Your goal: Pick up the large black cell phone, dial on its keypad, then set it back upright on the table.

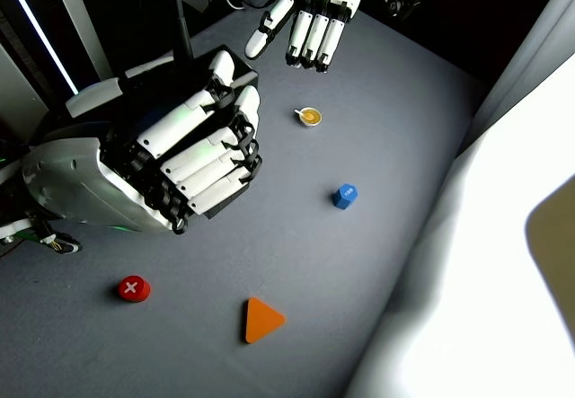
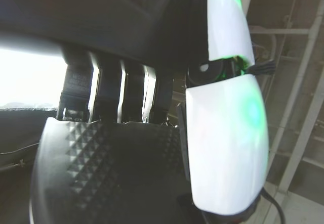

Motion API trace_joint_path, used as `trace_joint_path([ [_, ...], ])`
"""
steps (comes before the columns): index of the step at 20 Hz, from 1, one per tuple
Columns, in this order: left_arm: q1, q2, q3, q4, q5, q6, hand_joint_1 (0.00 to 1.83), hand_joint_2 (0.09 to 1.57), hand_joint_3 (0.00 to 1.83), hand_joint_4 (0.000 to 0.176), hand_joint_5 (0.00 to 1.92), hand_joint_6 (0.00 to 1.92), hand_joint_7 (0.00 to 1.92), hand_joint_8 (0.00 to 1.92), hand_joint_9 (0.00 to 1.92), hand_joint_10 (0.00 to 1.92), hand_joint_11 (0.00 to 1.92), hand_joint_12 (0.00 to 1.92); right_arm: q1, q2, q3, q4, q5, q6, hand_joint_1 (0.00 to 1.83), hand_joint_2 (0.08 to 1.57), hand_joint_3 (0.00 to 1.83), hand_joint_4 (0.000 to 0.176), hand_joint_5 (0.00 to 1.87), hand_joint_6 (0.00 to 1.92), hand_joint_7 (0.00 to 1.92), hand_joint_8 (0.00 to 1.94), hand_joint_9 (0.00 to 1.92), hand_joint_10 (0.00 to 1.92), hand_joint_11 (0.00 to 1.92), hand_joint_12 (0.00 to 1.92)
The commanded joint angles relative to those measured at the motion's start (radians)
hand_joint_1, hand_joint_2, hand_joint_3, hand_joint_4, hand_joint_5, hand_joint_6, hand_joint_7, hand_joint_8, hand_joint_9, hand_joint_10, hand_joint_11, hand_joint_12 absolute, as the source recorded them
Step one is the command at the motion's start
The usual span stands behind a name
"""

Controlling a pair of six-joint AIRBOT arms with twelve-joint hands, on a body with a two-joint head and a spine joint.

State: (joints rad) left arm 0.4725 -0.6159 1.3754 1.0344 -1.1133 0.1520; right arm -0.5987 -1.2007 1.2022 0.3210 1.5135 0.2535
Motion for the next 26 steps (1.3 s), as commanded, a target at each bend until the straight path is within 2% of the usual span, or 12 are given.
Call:
trace_joint_path([
  [1, -0.024, 0.011, -0.004, -0.079, -0.074, 0.002, 1.29, 1.3, 0.0, 0.172, 0.09, 0.01, 0.62, 1.61, 0.76, 1.92, 0.77, 1.92, -0.004, 0.007, 0.007, -0.014, 0.139, 0.022, 1.49, 1.12, 0.0, 0.0, 1.0, 0.82, 0.86, 1.05, 0.88, 1.21, 0.78, 1.63],
  [4, -0.024, 0.011, -0.005, -0.079, -0.077, 0.002, 1.3, 1.28, 0.0, 0.144, 0.12, 0.01, 0.65, 1.56, 0.66, 1.92, 0.26, 1.92, -0.027, -0.003, 0.025, -0.014, 0.141, 0.023, 1.48, 1.12, 0.0, 0.0, 0.99, 0.85, 0.86, 1.0, 0.88, 1.19, 0.79, 1.63],
  [6, -0.026, 0.011, -0.006, -0.079, -0.08, 0.002, 1.3, 1.27, 0.0, 0.126, 0.19, 0.01, 0.67, 1.54, 0.58, 1.92, 0.3, 1.92, -0.045, -0.009, 0.035, -0.014, 0.145, 0.025, 1.49, 1.11, 0.0, 0.0, 1.05, 0.75, 0.9, 0.94, 0.91, 1.16, 0.81, 1.6],
  [7, -0.026, 0.011, -0.006, -0.078, -0.081, 0.002, 1.3, 1.27, 0.0, 0.093, 0.24, 0.01, 0.67, 1.53, 0.57, 1.92, 0.44, 1.92, -0.049, -0.012, 0.038, -0.014, 0.146, 0.025, 1.48, 1.12, 0.01, 0.0, 0.99, 0.83, 0.86, 1.03, 0.87, 1.22, 0.77, 1.65],
  [8, -0.027, 0.011, -0.006, -0.078, -0.081, 0.002, 1.29, 1.29, 0.0, 0.025, 0.3, 0.02, 0.64, 1.58, 0.55, 1.92, 0.47, 1.92, -0.052, -0.014, 0.039, -0.014, 0.148, 0.025, 1.48, 1.14, 0.0, 0.0, 0.97, 0.85, 0.84, 1.09, 0.83, 1.27, 0.75, 1.68],
  [9, -0.028, 0.011, -0.006, -0.078, -0.081, 0.002, 1.28, 1.29, 0.0, 0.0, 0.31, 0.01, 0.64, 1.59, 0.54, 1.92, 0.45, 1.92, -0.053, -0.017, 0.04, -0.014, 0.15, 0.025, 1.48, 1.15, 0.0, 0.0, 0.95, 0.86, 0.82, 1.11, 0.82, 1.3, 0.75, 1.69],
  [10, -0.029, 0.011, -0.007, -0.078, -0.081, 0.002, 1.27, 1.29, 0.0, 0.0, 0.41, 0.03, 0.66, 1.53, 0.56, 1.71, 0.47, 1.83, -0.053, -0.02, 0.042, -0.014, 0.152, 0.025, 1.48, 1.15, 0.0, 0.0, 0.94, 0.89, 0.82, 1.11, 0.83, 1.29, 0.76, 1.68],
  [11, -0.03, 0.011, -0.008, -0.078, -0.081, 0.002, 0.82, 1.3, 0.0, 0.0, 0.49, 0.02, 0.69, 0.98, 0.61, 1.3, 0.45, 1.6, -0.055, -0.022, 0.044, -0.014, 0.155, 0.025, 1.49, 1.13, 0.0, 0.0, 0.98, 0.84, 0.85, 1.06, 0.86, 1.24, 0.77, 1.65],
  [13, -0.033, 0.011, -0.008, -0.078, -0.081, 0.002, 0.48, 1.26, 0.0, 0.0, 0.52, 0.0, 0.72, 0.29, 0.63, 0.63, 0.39, 1.24, -0.058, -0.027, 0.052, -0.014, 0.163, 0.025, 1.48, 1.13, 0.0, 0.0, 0.94, 0.91, 0.85, 1.06, 0.86, 1.22, 0.79, 1.64],
  [15, -0.035, 0.011, -0.008, -0.077, -0.082, 0.002, 0.38, 1.22, 0.0, 0.0, 0.55, 0.0, 0.73, 0.04, 0.71, 0.17, 0.34, 0.97, -0.058, -0.032, 0.059, -0.014, 0.169, 0.025, 1.48, 1.13, 0.0, 0.0, 0.96, 0.87, 0.86, 1.05, 0.87, 1.23, 0.77, 1.65],
  [18, -0.036, 0.011, -0.008, -0.077, -0.082, 0.002, 0.04, 1.27, 0.0, 0.0, 0.54, 0.0, 0.61, 0.0, 0.61, 0.0, 0.32, 0.77, -0.063, -0.041, 0.071, -0.014, 0.182, 0.027, 1.48, 1.14, 0.01, 0.0, 0.92, 0.95, 0.82, 1.1, 0.83, 1.26, 0.79, 1.65],
  [26, -0.039, 0.01, -0.009, -0.073, -0.083, 0.002, 0.05, 1.19, 0.0, 0.0, 0.59, 0.01, 0.64, 0.01, 0.59, 0.01, 0.28, 0.71, -0.103, -0.081, 0.112, -0.023, 0.223, 0.036, 1.49, 1.13, 0.0, 0.0, 0.93, 0.92, 0.84, 1.06, 0.87, 1.23, 0.81, 1.62],
])
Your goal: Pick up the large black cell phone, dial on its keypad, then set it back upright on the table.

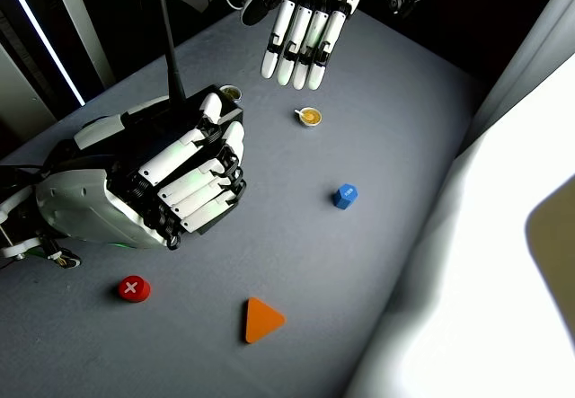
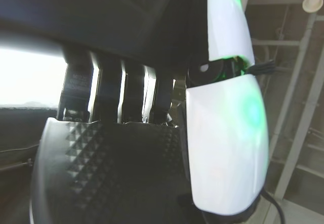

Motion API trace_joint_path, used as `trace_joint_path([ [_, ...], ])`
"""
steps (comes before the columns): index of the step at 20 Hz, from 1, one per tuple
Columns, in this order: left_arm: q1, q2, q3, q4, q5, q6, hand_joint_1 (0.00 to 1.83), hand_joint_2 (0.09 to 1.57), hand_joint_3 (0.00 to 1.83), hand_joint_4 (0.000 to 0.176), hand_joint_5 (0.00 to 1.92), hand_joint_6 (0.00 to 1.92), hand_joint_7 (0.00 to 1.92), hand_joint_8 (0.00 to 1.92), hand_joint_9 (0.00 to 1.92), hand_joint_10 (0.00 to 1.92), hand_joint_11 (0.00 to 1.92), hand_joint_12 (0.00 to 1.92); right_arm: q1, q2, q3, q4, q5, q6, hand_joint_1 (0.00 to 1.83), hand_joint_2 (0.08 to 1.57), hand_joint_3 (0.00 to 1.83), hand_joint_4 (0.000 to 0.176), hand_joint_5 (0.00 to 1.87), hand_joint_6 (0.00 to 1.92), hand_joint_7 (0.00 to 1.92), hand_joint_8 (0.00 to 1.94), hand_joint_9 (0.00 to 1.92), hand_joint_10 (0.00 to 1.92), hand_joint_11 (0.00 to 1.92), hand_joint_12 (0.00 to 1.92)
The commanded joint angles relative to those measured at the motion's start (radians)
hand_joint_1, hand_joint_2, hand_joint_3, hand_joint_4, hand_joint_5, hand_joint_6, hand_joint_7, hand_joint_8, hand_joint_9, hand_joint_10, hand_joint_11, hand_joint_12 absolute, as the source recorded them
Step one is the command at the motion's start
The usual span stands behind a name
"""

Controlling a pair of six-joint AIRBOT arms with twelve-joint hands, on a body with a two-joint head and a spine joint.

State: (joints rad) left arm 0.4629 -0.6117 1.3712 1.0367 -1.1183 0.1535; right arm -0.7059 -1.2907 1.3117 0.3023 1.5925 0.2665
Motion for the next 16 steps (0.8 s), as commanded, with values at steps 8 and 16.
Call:
trace_joint_path([
  [8, -0.032, 0.006, -0.005, -0.075, -0.081, 0.0, 0.1, 1.18, 0.0, 0.0, 0.59, 0.01, 0.63, 0.01, 0.59, 0.01, 0.28, 0.74, 0.001, -0.005, 0.028, -0.005, 0.157, 0.031, 1.37, 1.15, 0.0, 0.0, 0.93, 0.93, 0.86, 1.12, 0.84, 1.44, 0.78, 1.46],
  [16, -0.035, 0.005, -0.005, -0.074, -0.081, 0.0, 0.08, 1.2, 0.0, 0.0, 0.57, 0.0, 0.62, 0.0, 0.55, 0.0, 0.19, 0.83, -0.029, -0.023, 0.063, -0.009, 0.164, 0.038, 1.37, 1.15, 0.0, 0.0, 0.92, 0.93, 0.87, 1.11, 0.84, 1.44, 0.79, 1.5],
])
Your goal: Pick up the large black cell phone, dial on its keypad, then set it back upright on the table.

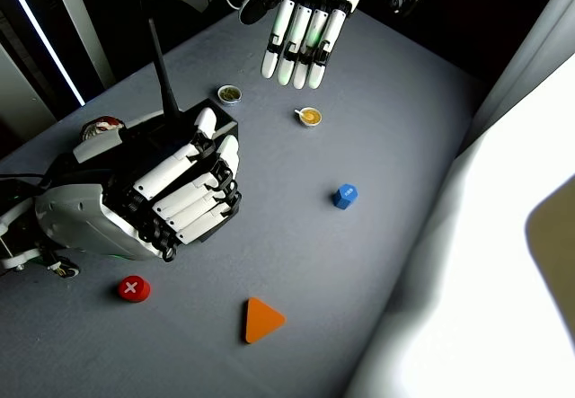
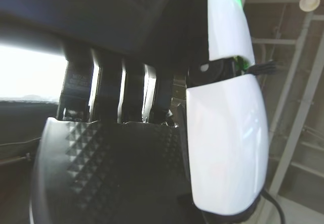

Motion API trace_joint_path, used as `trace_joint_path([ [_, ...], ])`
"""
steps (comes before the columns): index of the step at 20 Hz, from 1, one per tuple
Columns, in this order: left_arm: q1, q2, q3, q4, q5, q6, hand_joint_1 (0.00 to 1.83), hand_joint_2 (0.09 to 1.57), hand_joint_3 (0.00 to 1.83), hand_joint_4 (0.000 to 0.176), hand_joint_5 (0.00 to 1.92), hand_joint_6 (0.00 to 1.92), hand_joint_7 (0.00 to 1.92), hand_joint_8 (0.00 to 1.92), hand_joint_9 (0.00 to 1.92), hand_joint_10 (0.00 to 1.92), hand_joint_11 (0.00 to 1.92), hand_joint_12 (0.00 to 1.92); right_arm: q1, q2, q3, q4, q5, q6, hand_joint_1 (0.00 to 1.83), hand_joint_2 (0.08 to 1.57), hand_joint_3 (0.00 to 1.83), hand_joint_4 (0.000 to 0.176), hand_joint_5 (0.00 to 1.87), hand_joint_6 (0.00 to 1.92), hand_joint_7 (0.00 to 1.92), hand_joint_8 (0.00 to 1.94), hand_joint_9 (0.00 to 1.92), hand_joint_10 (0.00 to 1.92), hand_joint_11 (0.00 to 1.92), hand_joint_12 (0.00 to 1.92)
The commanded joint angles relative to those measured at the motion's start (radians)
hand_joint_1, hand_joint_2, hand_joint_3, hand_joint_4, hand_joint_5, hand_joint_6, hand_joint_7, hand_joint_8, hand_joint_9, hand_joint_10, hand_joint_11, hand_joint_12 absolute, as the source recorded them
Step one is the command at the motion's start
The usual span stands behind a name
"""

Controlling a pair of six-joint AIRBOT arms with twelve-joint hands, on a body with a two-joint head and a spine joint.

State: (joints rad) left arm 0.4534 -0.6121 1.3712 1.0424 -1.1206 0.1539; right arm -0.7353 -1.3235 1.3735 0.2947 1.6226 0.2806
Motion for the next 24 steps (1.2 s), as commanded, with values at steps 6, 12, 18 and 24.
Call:
trace_joint_path([
  [6, -0.026, 0.004, -0.004, -0.079, -0.079, 0.0, 0.09, 1.2, 0.0, 0.0, 0.58, 0.0, 0.64, 0.0, 0.57, 0.0, 0.23, 0.81, -0.004, 0.003, 0.011, -0.002, 0.134, 0.024, 1.37, 1.15, 0.0, 0.0, 0.91, 0.97, 0.88, 1.1, 0.85, 1.41, 0.75, 1.49],
  [12, -0.029, 0.003, -0.004, -0.078, -0.079, 0.0, 0.1, 1.2, 0.0, 0.0, 0.57, 0.0, 0.65, 0.0, 0.6, 0.01, 0.24, 0.82, -0.009, 0.001, 0.017, -0.006, 0.133, 0.028, 1.37, 1.15, 0.0, 0.0, 0.95, 0.9, 0.88, 1.12, 0.82, 1.45, 0.68, 1.64],
  [18, -0.03, 0.003, -0.004, -0.077, -0.081, 0.0, 0.07, 1.21, 0.0, 0.0, 0.59, 0.0, 0.67, 0.0, 0.61, 0.0, 0.26, 0.81, -0.011, 0.001, 0.018, -0.007, 0.131, 0.028, 1.37, 1.14, 0.0, 0.0, 0.97, 0.82, 0.91, 1.09, 0.86, 1.46, 0.75, 1.62],
  [24, -0.031, 0.002, -0.003, -0.077, -0.082, 0.0, 0.08, 1.21, 0.0, 0.0, 0.59, 0.0, 0.69, 0.0, 0.66, 0.01, 0.33, 0.79, -0.011, 0.001, 0.019, -0.007, 0.13, 0.028, 1.34, 1.15, 0.0, 0.0, 0.94, 0.84, 0.91, 1.15, 0.86, 1.47, 0.75, 1.66],
])
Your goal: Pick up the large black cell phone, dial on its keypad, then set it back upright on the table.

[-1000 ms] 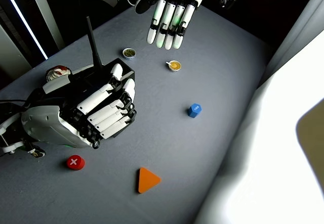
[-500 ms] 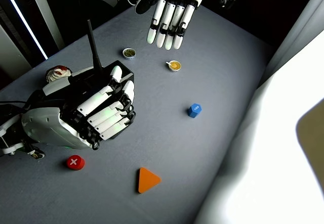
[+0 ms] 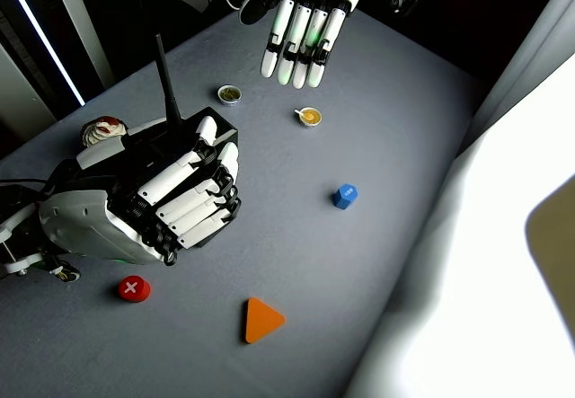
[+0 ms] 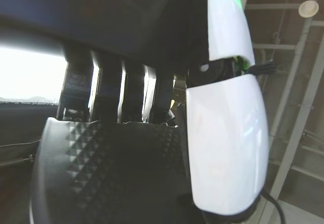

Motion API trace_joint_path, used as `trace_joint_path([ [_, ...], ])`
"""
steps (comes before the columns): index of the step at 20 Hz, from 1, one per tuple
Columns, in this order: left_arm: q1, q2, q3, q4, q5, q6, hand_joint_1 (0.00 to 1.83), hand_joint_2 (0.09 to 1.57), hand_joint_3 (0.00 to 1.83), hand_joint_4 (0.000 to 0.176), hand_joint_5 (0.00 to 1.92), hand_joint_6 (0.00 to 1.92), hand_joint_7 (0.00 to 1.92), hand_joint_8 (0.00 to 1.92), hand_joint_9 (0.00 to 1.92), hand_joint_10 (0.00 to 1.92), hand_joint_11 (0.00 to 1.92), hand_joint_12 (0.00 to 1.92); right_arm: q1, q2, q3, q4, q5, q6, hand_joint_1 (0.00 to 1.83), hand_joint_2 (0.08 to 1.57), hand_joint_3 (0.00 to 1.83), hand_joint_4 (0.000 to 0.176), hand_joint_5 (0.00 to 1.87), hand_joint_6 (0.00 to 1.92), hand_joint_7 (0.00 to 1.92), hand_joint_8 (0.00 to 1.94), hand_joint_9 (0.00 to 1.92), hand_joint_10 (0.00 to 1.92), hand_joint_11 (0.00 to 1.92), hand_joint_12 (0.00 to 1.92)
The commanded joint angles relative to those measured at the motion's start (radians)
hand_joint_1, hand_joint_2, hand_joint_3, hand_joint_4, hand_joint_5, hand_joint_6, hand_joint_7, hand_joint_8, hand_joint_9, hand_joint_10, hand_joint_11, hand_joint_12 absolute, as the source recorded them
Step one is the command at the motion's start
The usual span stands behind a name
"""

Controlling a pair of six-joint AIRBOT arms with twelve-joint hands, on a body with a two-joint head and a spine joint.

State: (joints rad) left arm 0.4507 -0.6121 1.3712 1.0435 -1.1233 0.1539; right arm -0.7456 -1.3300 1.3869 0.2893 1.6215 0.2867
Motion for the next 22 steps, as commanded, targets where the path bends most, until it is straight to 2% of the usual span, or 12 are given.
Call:
trace_joint_path([
  [1, -0.028, 0.002, -0.003, -0.079, -0.079, 0.0, 0.07, 1.2, 0.0, 0.0, 0.61, 0.01, 0.7, 0.01, 0.68, 0.02, 0.32, 0.79, -0.002, 0.007, 0.006, -0.002, 0.131, 0.021, 1.37, 1.12, 0.0, 0.0, 1.0, 0.79, 0.95, 1.02, 0.89, 1.4, 0.75, 1.55],
  [5, -0.028, 0.002, -0.003, -0.078, -0.079, 0.0, 0.09, 1.2, 0.0, 0.0, 0.61, 0.01, 0.71, 0.0, 0.67, 0.01, 0.32, 0.8, -0.004, 0.007, 0.008, -0.002, 0.131, 0.021, 1.37, 1.13, 0.0, 0.0, 0.94, 0.82, 0.94, 1.07, 0.89, 1.44, 0.74, 1.56],
  [6, -0.029, 0.002, -0.002, -0.078, -0.079, 0.0, 0.1, 1.2, 0.0, 0.0, 0.6, 0.0, 0.71, 0.0, 0.69, 0.01, 0.36, 0.81, -0.004, 0.007, 0.008, -0.002, 0.131, 0.021, 1.36, 1.16, 0.0, 0.0, 0.84, 1.04, 0.87, 1.14, 0.84, 1.45, 0.72, 1.51],
  [12, -0.03, 0.001, 0.0, -0.077, -0.079, 0.0, 0.08, 1.2, 0.0, 0.0, 0.6, 0.0, 0.7, 0.0, 0.67, 0.0, 0.32, 0.82, -0.004, 0.006, 0.011, -0.001, 0.128, 0.021, 1.33, 1.2, 0.0, 0.0, 0.73, 1.22, 0.81, 1.2, 0.83, 1.45, 0.66, 1.45],
  [13, -0.03, 0.001, 0.001, -0.077, -0.079, 0.0, 0.11, 1.2, 0.0, 0.0, 0.62, 0.01, 0.7, 0.0, 0.69, 0.01, 0.37, 0.83, -0.004, 0.006, 0.011, 0.0, 0.127, 0.021, 1.19, 1.22, 0.0, 0.003, 0.75, 1.32, 0.79, 1.27, 0.73, 1.03, 0.65, 1.38],
  [15, -0.03, 0.001, 0.001, -0.077, -0.079, 0.0, 0.13, 1.19, 0.0, 0.0, 0.64, 0.0, 0.73, 0.0, 0.71, 0.01, 0.4, 0.81, -0.005, 0.006, 0.011, 0.001, 0.127, 0.021, 1.15, 1.25, 0.0, 0.024, 0.72, 1.4, 0.75, 1.32, 0.74, 0.64, 0.62, 1.31],
  [16, -0.03, 0.001, 0.002, -0.077, -0.079, 0.0, 0.12, 1.19, 0.0, 0.0, 0.63, 0.0, 0.72, 0.0, 0.69, 0.01, 0.36, 0.8, -0.006, 0.005, 0.011, 0.002, 0.126, 0.021, 1.1, 1.24, 0.0, 0.0, 0.73, 1.35, 0.77, 0.31, 0.74, 0.39, 0.54, 1.18],
  [17, -0.03, 0.001, 0.002, -0.077, -0.079, 0.0, 0.12, 1.19, 0.0, 0.0, 0.63, 0.0, 0.72, 0.0, 0.69, 0.01, 0.36, 0.8, -0.008, 0.005, 0.012, 0.003, 0.126, 0.021, 1.1, 1.24, 0.0, 0.0, 0.73, 1.35, 0.77, 0.31, 0.74, 0.39, 0.54, 1.18],
  [18, -0.03, 0.001, 0.002, -0.077, -0.079, 0.0, 0.1, 1.2, 0.0, 0.0, 0.6, 0.0, 0.7, 0.0, 0.68, 0.0, 0.35, 0.84, -0.009, 0.005, 0.012, 0.004, 0.126, 0.021, 1.11, 1.25, 0.0, 0.0, 0.59, 0.64, 0.78, 0.05, 0.76, 0.17, 0.46, 1.09],
  [19, -0.03, 0.001, 0.003, -0.077, -0.079, 0.0, 0.1, 1.2, 0.0, 0.0, 0.6, 0.0, 0.7, 0.0, 0.68, 0.0, 0.35, 0.84, -0.011, 0.004, 0.013, 0.005, 0.126, 0.021, 1.11, 1.25, 0.0, 0.0, 0.59, 0.64, 0.78, 0.05, 0.76, 0.17, 0.46, 1.09],
  [21, -0.03, 0.001, 0.003, -0.077, -0.079, 0.0, 0.08, 1.21, 0.0, 0.0, 0.59, 0.0, 0.69, 0.0, 0.67, 0.0, 0.34, 0.83, -0.012, 0.004, 0.014, 0.006, 0.125, 0.021, 1.05, 1.13, 0.0, 0.0, 0.66, 0.03, 0.7, 0.0, 0.7, 0.02, 0.36, 0.96],
  [22, -0.03, 0.001, 0.003, -0.077, -0.079, 0.0, 0.1, 1.2, 0.0, 0.0, 0.6, 0.01, 0.7, 0.0, 0.68, 0.01, 0.35, 0.83, -0.012, 0.004, 0.015, 0.006, 0.125, 0.021, 1.01, 1.12, 0.0, 0.0, 0.58, 0.01, 0.62, 0.0, 0.61, 0.0, 0.27, 0.96],
])
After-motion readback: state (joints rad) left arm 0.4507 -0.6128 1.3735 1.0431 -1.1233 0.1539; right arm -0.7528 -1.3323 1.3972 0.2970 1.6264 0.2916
